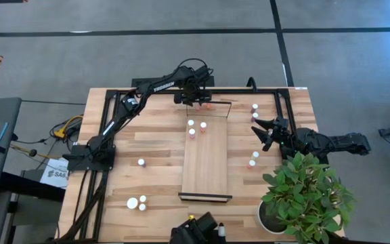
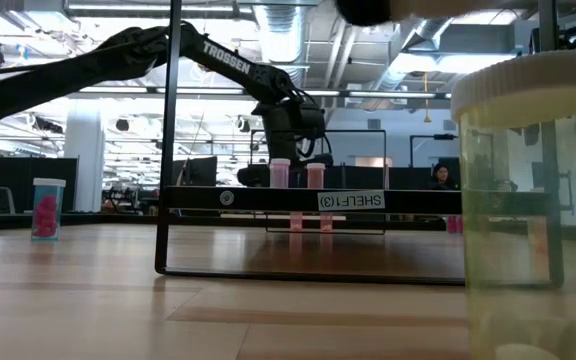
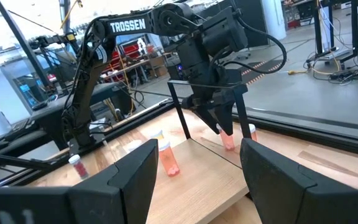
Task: Pick and place medicine bottles onto shelf by color
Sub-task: Put the purple pill bottle on the shelf
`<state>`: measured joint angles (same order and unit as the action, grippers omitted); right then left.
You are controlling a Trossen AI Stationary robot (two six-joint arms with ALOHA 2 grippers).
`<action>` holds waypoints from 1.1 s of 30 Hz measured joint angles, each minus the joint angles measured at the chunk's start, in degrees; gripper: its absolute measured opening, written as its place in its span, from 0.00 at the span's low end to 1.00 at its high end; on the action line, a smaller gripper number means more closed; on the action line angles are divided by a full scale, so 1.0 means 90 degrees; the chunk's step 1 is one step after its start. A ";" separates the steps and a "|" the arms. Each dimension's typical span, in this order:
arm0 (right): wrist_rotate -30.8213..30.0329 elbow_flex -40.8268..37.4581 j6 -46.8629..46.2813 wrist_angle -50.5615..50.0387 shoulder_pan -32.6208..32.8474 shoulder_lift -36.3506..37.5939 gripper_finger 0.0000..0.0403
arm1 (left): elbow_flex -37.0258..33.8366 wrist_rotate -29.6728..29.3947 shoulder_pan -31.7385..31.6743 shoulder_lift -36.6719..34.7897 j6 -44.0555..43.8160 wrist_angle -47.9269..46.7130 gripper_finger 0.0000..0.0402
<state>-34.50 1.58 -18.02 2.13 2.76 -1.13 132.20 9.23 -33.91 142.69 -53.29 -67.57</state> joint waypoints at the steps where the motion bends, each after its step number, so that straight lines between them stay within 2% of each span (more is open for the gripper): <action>1: 0.0000 0.0000 0.0000 0.0000 -0.0002 0.0002 0.62 | 0.0000 0.0014 0.0000 0.0000 0.0002 0.0000 0.48; 18: 0.0000 0.0000 0.0000 0.0000 -0.0001 0.0001 0.62 | 0.0000 -0.0109 -0.0066 0.0000 0.0039 0.0015 0.46; 21: 0.0000 0.0000 0.0001 0.0000 0.0000 0.0001 0.62 | 0.0000 -0.0231 -0.0068 0.0000 0.0074 0.0015 0.41; 29: 0.0000 0.0000 0.0002 0.0000 0.0000 0.0000 0.62 | 0.0002 -0.0250 -0.0066 0.0000 0.0079 0.0039 0.20; 33: 0.0000 0.0000 0.0002 0.0000 0.0000 0.0000 0.62 | 0.0002 -0.0259 -0.0066 -0.0002 0.0081 0.0056 0.19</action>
<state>-34.50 1.58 -18.00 2.13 2.76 -1.13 132.22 6.90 -34.50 142.67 -52.56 -67.07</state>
